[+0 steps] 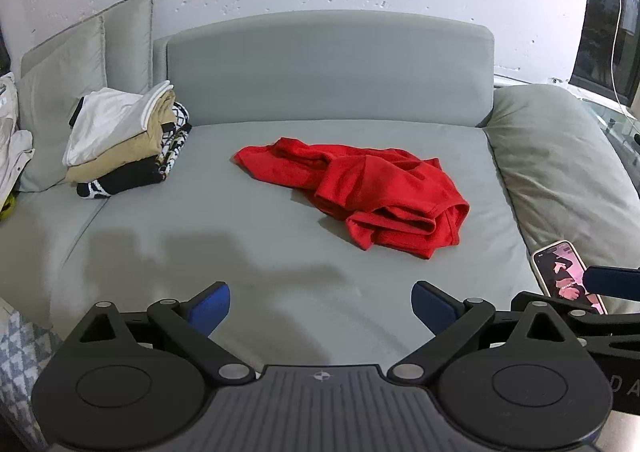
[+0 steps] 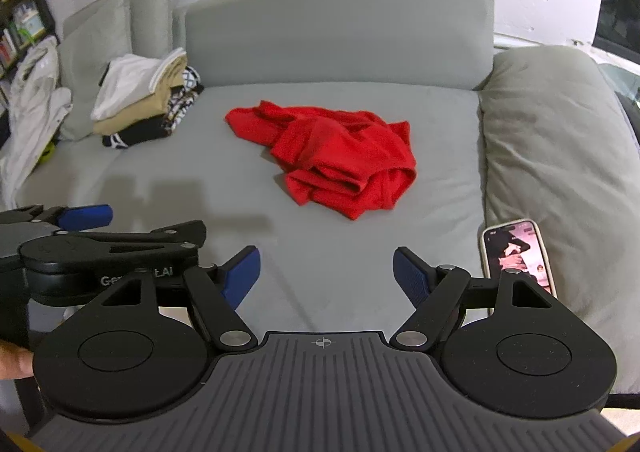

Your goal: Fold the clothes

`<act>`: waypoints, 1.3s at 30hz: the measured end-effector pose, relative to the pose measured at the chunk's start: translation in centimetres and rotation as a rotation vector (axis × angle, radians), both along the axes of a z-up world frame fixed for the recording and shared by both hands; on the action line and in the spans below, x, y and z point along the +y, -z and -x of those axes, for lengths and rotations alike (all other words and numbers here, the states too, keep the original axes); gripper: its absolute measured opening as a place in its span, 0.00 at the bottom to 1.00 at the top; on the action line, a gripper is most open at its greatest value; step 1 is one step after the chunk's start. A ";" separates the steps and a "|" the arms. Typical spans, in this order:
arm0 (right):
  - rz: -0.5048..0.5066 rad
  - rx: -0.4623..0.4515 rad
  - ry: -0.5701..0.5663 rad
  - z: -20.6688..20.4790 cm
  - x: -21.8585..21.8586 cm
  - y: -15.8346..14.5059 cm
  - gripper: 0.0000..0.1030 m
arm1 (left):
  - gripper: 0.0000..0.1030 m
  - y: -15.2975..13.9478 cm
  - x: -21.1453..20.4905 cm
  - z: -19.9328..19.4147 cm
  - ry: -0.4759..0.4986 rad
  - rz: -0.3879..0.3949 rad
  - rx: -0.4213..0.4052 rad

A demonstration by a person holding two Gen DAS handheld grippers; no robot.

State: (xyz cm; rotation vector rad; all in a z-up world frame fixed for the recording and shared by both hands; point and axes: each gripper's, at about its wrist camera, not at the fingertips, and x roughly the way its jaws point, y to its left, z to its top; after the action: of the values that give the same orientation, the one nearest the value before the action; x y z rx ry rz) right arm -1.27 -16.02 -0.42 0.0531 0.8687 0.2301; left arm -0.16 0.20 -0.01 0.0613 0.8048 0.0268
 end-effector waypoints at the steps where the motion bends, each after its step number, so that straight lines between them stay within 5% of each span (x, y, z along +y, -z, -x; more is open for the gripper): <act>1: 0.003 -0.001 0.001 0.0 0.0 0.0 0.76 | 0.95 0.0 0.1 0.1 0.001 0.008 0.000; 39: -0.030 -0.018 0.012 0.7 -0.8 -0.4 0.76 | 0.95 -0.4 -0.8 0.6 0.000 -0.007 0.000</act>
State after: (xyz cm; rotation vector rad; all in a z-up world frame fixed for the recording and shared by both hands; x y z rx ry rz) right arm -1.94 -16.82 -0.04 0.0843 0.8463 0.2325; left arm -0.72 -0.57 0.43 0.0683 0.8046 0.0301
